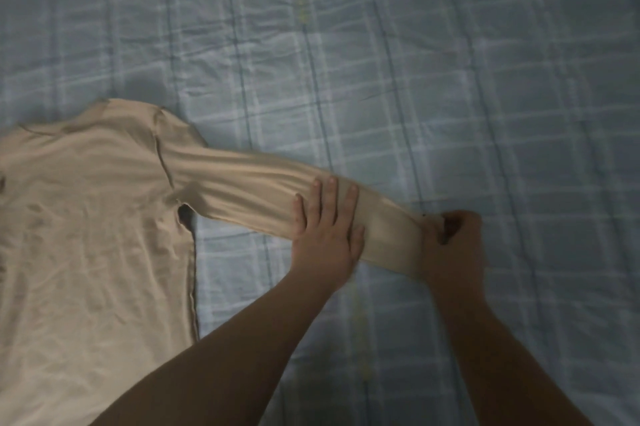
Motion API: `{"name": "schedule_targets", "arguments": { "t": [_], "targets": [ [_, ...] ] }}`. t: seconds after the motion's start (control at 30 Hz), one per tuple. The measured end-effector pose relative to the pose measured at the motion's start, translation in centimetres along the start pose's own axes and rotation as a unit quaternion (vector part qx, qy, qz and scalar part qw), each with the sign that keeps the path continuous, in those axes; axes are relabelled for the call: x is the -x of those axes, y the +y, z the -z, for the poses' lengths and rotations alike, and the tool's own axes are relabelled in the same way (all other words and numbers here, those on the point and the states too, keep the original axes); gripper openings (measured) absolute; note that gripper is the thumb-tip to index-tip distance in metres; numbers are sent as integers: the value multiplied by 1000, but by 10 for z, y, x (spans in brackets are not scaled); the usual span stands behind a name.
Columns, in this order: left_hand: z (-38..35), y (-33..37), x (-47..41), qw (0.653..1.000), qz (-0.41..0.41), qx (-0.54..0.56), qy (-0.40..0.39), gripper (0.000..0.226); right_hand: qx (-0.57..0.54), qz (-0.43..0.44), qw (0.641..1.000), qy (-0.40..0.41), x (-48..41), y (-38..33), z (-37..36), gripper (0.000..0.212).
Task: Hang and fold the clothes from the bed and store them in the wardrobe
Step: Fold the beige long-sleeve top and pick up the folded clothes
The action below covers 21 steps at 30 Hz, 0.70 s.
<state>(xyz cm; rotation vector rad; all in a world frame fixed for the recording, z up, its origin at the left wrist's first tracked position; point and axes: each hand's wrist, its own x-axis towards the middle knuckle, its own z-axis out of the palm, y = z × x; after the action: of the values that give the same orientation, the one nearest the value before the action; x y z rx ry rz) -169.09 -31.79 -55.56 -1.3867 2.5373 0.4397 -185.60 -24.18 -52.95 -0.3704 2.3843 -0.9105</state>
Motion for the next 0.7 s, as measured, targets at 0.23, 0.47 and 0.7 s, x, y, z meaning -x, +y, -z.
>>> {"name": "schedule_targets", "arguments": {
  "t": [0.23, 0.47, 0.7],
  "targets": [
    [47, 9, 19, 970, -89, 213, 73, 45, -200, 64, 977, -29, 29, -39, 1, 33],
    [103, -11, 46, 564, 204, 800, -24, 50, -229, 153, 930, -245, 86, -74, -23, 36],
    [99, -121, 51, 668, 253, 697, 59, 13, 181, 451, 870, -87, 135, -79, -87, 48]
  ]
}}
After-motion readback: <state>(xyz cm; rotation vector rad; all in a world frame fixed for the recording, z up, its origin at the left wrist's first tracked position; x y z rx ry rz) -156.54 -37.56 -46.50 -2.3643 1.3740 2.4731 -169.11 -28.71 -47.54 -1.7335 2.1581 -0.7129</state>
